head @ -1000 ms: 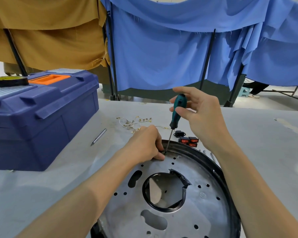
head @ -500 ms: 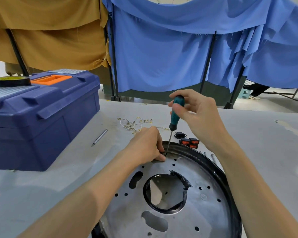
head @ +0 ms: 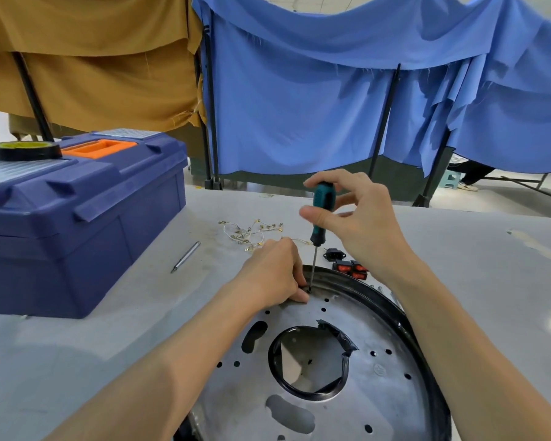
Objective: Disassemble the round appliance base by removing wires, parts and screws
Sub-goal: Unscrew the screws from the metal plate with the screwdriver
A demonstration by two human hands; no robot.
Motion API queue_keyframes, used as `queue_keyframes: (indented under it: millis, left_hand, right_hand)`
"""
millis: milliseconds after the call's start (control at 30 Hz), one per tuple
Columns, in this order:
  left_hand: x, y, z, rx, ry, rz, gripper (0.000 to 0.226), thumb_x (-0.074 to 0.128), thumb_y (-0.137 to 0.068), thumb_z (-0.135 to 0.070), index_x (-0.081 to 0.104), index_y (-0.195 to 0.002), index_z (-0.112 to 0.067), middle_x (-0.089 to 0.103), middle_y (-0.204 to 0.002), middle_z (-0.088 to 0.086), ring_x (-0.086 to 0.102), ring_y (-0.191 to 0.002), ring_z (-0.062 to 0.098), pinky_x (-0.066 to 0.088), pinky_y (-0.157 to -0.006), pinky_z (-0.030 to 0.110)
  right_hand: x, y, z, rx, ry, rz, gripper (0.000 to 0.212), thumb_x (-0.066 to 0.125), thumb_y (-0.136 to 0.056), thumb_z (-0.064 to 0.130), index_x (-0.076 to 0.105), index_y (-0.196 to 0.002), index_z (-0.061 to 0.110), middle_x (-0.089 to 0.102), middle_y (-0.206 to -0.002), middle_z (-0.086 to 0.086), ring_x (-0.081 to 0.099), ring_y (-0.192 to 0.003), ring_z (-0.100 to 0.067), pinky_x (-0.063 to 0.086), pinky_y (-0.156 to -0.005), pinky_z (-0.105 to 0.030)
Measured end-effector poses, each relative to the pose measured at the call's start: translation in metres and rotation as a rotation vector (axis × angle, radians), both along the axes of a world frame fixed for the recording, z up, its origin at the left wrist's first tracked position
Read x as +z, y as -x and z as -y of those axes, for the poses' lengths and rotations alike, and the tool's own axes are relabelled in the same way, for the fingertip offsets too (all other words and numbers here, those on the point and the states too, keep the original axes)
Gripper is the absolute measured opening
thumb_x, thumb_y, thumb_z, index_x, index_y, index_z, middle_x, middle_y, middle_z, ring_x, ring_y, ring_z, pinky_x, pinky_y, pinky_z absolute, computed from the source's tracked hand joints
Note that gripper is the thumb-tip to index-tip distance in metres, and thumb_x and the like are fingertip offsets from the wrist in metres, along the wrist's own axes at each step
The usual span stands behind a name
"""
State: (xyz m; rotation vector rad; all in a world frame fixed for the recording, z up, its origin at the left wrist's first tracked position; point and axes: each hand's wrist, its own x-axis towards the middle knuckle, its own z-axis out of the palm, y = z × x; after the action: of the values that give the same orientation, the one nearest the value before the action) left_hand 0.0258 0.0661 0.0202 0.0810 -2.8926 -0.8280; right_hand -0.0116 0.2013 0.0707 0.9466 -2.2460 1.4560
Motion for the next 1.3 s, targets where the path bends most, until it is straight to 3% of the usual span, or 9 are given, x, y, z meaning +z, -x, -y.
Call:
queue_keyframes:
  millis: [167, 233, 333, 533, 600, 767, 933, 1100, 1300]
  left_hand:
    - [0.002, -0.001, -0.002, -0.008, 0.001, 0.015, 0.02, 0.086, -0.071, -0.022, 0.074, -0.085, -0.012, 0.067, -0.09, 0.007, 0.064, -0.082, 0.02, 0.057, -0.08, 0.035]
    - [0.002, -0.001, -0.001, -0.007, 0.001, 0.017, 0.02, 0.086, -0.071, -0.022, 0.075, -0.085, -0.012, 0.066, -0.087, 0.006, 0.064, -0.082, 0.021, 0.057, -0.08, 0.036]
    - [0.003, -0.002, -0.001, -0.004, 0.004, 0.006, 0.019, 0.087, -0.07, -0.021, 0.074, -0.082, -0.012, 0.06, -0.074, 0.0, 0.06, -0.076, 0.019, 0.056, -0.076, 0.034]
    - [0.003, -0.001, -0.002, -0.013, 0.004, 0.013, 0.02, 0.086, -0.07, -0.022, 0.075, -0.083, -0.011, 0.06, -0.074, -0.001, 0.06, -0.074, 0.017, 0.055, -0.074, 0.032]
    - [0.004, -0.001, -0.002, -0.009, 0.002, 0.017, 0.02, 0.086, -0.071, -0.022, 0.075, -0.083, -0.011, 0.059, -0.071, -0.002, 0.059, -0.073, 0.017, 0.054, -0.072, 0.031]
    - [0.004, -0.001, -0.003, -0.005, -0.002, 0.012, 0.02, 0.085, -0.071, -0.023, 0.075, -0.083, -0.011, 0.062, -0.076, 0.001, 0.06, -0.075, 0.017, 0.055, -0.075, 0.031]
    - [0.004, -0.001, -0.003, -0.01, -0.009, 0.017, 0.022, 0.085, -0.072, -0.022, 0.076, -0.087, -0.01, 0.069, -0.088, 0.008, 0.062, -0.078, 0.018, 0.057, -0.078, 0.033]
    - [0.004, -0.001, -0.003, -0.004, 0.005, 0.01, 0.02, 0.085, -0.071, -0.022, 0.075, -0.084, -0.011, 0.06, -0.077, 0.002, 0.06, -0.078, 0.019, 0.056, -0.078, 0.034]
    - [0.004, -0.001, -0.003, -0.009, -0.004, 0.019, 0.02, 0.085, -0.072, -0.021, 0.075, -0.086, -0.01, 0.067, -0.087, 0.007, 0.061, -0.08, 0.019, 0.055, -0.076, 0.031]
  right_hand:
    - [0.005, 0.0, 0.0, 0.03, 0.079, 0.056, 0.04, 0.061, -0.087, -0.006, 0.063, -0.119, 0.018, 0.069, -0.103, 0.0, 0.068, -0.089, -0.01, 0.055, -0.086, -0.023]
    - [0.003, -0.001, 0.002, 0.045, 0.082, 0.056, 0.026, 0.067, -0.087, 0.007, 0.065, -0.111, 0.017, 0.068, -0.102, 0.003, 0.066, -0.09, -0.008, 0.055, -0.081, -0.018]
    - [-0.005, -0.002, 0.005, -0.045, -0.013, 0.026, 0.035, 0.077, -0.077, 0.035, 0.067, -0.108, 0.023, 0.058, -0.103, 0.006, 0.059, -0.086, -0.004, 0.048, -0.069, -0.013]
    - [-0.003, 0.0, 0.002, -0.031, 0.064, 0.044, 0.045, 0.066, -0.089, 0.009, 0.049, -0.126, 0.028, 0.066, -0.097, 0.0, 0.066, -0.081, -0.009, 0.056, -0.076, -0.019]
    - [-0.003, 0.0, 0.002, -0.004, 0.074, 0.07, 0.032, 0.061, -0.091, 0.004, 0.054, -0.117, 0.021, 0.066, -0.103, -0.004, 0.068, -0.082, -0.01, 0.058, -0.08, -0.025]
    - [-0.003, 0.001, 0.005, -0.062, 0.036, -0.012, 0.029, 0.076, -0.081, 0.025, 0.063, -0.106, 0.03, 0.057, -0.105, 0.002, 0.058, -0.086, -0.005, 0.048, -0.07, -0.011]
    - [0.001, 0.002, 0.002, -0.035, 0.069, 0.03, 0.041, 0.061, -0.088, -0.003, 0.062, -0.12, 0.023, 0.066, -0.106, -0.002, 0.066, -0.093, -0.012, 0.054, -0.084, -0.02]
    - [-0.002, -0.001, 0.005, -0.028, 0.012, -0.001, 0.03, 0.076, -0.079, 0.031, 0.061, -0.105, 0.033, 0.055, -0.106, 0.005, 0.058, -0.089, -0.004, 0.045, -0.071, -0.011]
    - [0.003, 0.001, 0.001, -0.042, 0.05, 0.02, 0.047, 0.061, -0.085, -0.009, 0.064, -0.116, 0.026, 0.065, -0.103, 0.001, 0.061, -0.091, -0.009, 0.05, -0.077, -0.014]
